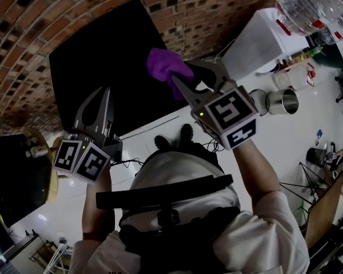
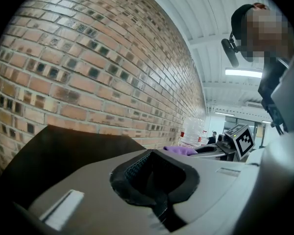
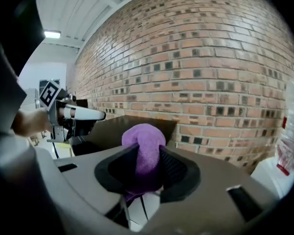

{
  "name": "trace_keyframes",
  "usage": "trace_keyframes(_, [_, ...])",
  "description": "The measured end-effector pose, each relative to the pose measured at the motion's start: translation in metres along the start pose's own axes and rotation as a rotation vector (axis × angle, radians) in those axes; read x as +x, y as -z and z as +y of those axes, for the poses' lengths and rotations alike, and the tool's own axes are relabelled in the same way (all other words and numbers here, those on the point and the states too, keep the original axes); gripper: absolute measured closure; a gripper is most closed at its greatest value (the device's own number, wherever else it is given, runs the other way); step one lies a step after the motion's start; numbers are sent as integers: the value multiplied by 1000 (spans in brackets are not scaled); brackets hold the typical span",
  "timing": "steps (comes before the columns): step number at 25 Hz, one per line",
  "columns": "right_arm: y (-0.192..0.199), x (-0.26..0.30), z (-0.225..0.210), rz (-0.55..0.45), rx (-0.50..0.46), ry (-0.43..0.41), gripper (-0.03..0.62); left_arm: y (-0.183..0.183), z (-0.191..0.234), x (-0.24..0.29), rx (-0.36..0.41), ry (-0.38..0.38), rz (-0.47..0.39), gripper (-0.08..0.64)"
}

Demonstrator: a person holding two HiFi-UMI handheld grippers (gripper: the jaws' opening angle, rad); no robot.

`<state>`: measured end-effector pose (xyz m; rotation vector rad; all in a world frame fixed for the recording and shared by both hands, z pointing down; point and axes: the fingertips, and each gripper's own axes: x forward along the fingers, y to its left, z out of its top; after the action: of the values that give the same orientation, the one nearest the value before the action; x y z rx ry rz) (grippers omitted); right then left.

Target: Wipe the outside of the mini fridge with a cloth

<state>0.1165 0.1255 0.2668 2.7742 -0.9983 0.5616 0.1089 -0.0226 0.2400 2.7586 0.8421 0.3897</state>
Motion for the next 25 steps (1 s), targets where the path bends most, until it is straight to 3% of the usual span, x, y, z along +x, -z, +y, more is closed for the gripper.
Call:
trace_keyframes(4, [11,-10,-20,-18,99,67,468,2,-2,8,9,52,16,552])
trace_keyframes(8, [25,-20,-45,-7,140,153,472,5,-7,22,15,103,33,552])
trace_keyframes(11, [38,-25,-60,-6,164,170,472,6,-17,33,25,118,49,552])
trace_keyframes(15, [40,-17,-89,-62,218,125,472,3,-27,52,43,82,59,552])
trace_keyframes(21, [34,33,-135,-133,314,-55,472,0,-26,95,4,-54,65,552])
trace_keyframes(25, [31,72,-170,-157,378,-123,472,-1,-25,127,31,-132,79,552])
